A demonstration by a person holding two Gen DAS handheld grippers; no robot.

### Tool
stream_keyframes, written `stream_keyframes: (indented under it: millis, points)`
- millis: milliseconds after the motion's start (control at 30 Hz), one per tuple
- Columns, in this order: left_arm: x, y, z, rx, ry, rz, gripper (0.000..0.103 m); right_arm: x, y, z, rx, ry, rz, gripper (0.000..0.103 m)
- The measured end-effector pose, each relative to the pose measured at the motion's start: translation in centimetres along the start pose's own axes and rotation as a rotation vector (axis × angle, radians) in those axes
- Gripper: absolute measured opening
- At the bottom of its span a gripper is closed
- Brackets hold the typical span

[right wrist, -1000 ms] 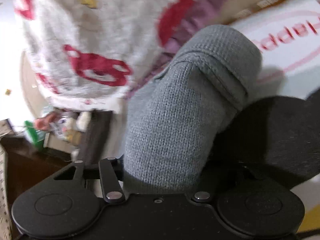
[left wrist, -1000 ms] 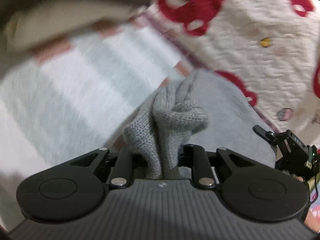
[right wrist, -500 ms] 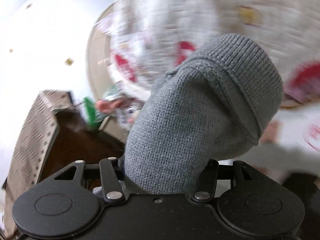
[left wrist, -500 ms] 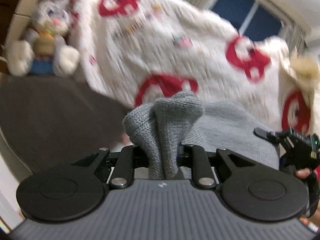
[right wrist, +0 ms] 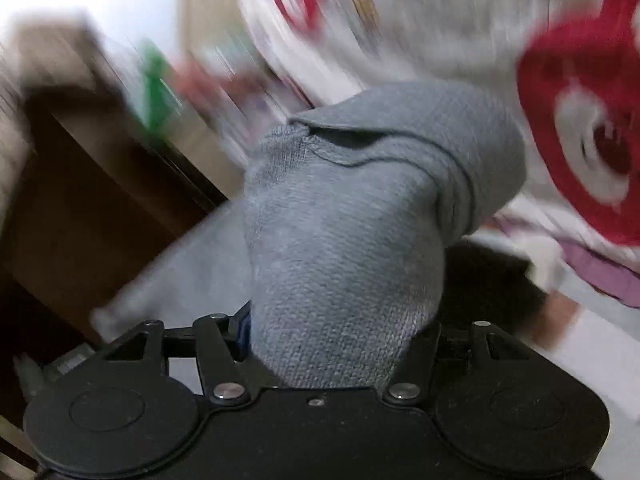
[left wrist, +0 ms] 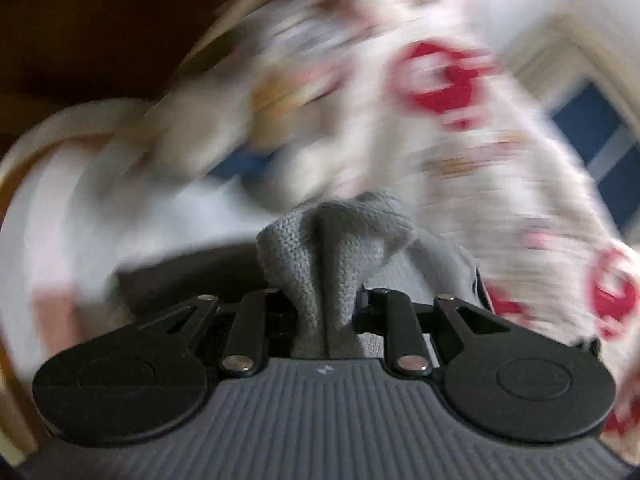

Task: Fold clothes
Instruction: 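Lift the folded sweater with both grippers and carry it toward the clothes stack, then lower the sweater onto the clothes stack and open both grippers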

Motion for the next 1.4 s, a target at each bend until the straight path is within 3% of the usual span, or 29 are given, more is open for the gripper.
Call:
stream_keyframes:
  millis: [67, 200, 300, 367, 433, 467, 533, 633, 700, 767, 867, 967, 1100, 1200, 1233, 1267, 1400]
  points:
    - [0.6, 1.8, 1.2, 0.036, 0.010, -0.069, 0.019, 1.5, -2.3, 2.8, 0.062, 0.002, 0.025, 0.066]
    - [-0.6, -0.3, 0.3, 0.100, -0.045, 0.002, 0.019, 1.1, -2.7, 1.8, -0.006, -0.123, 0.096, 0.064]
    - [-1.4, -2.7, -1.3, 0.158, -0.135, 0.041, 0.018, -0.6, -0.3, 0.4, -0.076, -0.205, 0.110, 0.061]
    - [-1.9, -3.0, -1.6, 0.163, -0.168, 0.050, 0.019, -1.3, 0.1, 0.2, -0.065, -0.218, 0.087, 0.061]
    - [-1.9, -1.0, -0.9, 0.139, -0.167, -0.019, 0.019, -1.7, -0.1, 0.3, -0.029, -0.214, 0.053, 0.068]
    - [-1.6, 0.3, -0.4, 0.128, -0.151, -0.066, 0.019, -1.6, -0.7, 0.8, 0.003, -0.183, 0.067, 0.077]
    - [-0.4, 3.7, 0.8, 0.105, -0.085, -0.194, 0.019, -0.2, -2.6, 2.0, 0.082, -0.090, 0.144, 0.076]
    - [-0.2, 5.6, 1.2, 0.183, -0.054, -0.350, 0.019, 2.2, -2.1, 0.5, 0.089, -0.159, 0.127, 0.076]
    - [-0.5, 5.2, 1.2, 0.149, -0.046, -0.292, 0.019, 3.6, -0.3, -1.3, 0.066, -0.217, 0.094, 0.072]
    - [-0.4, 5.0, 1.3, 0.133, -0.044, -0.281, 0.019, 5.0, 2.2, -2.3, 0.065, -0.241, -0.014, 0.064]
    - [-0.2, 4.9, 1.1, 0.123, -0.038, -0.274, 0.019, 8.2, 7.6, -3.7, 0.064, -0.224, -0.294, 0.055]
    - [-0.2, 4.8, 0.8, 0.111, -0.031, -0.261, 0.019, 11.3, 12.9, -3.9, 0.001, -0.165, -0.522, 0.054]
    - [-0.2, 4.7, 0.4, 0.095, -0.021, -0.244, 0.019, 12.8, 16.6, -1.2, 0.057, -0.106, -0.757, 0.054]
    - [-0.2, 4.5, 0.2, 0.072, -0.024, -0.219, 0.019, 12.0, 16.2, 2.3, 0.148, -0.086, -0.843, 0.053]
    - [-0.3, 4.4, 0.0, 0.061, -0.029, -0.207, 0.019, 11.9, 15.9, 3.2, 0.139, -0.075, -0.838, 0.046]
    - [-0.3, 4.2, -0.1, 0.049, -0.035, -0.194, 0.019, 11.8, 15.8, 3.8, 0.136, -0.069, -0.835, 0.027]
    - [-0.5, 3.7, -0.5, 0.002, -0.056, -0.144, 0.019, 13.1, 16.5, 2.6, 0.114, -0.063, -0.835, 0.017]
Point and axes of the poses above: each gripper's, at about its wrist camera, not at the fingertips, and z roughly the way its jaws point, y to its left, x to its underside, the point moved 8 cm from there along z, roughly the way its jaws point, and after that the axes turned 3 degrees about z, right-handed, at the moved point
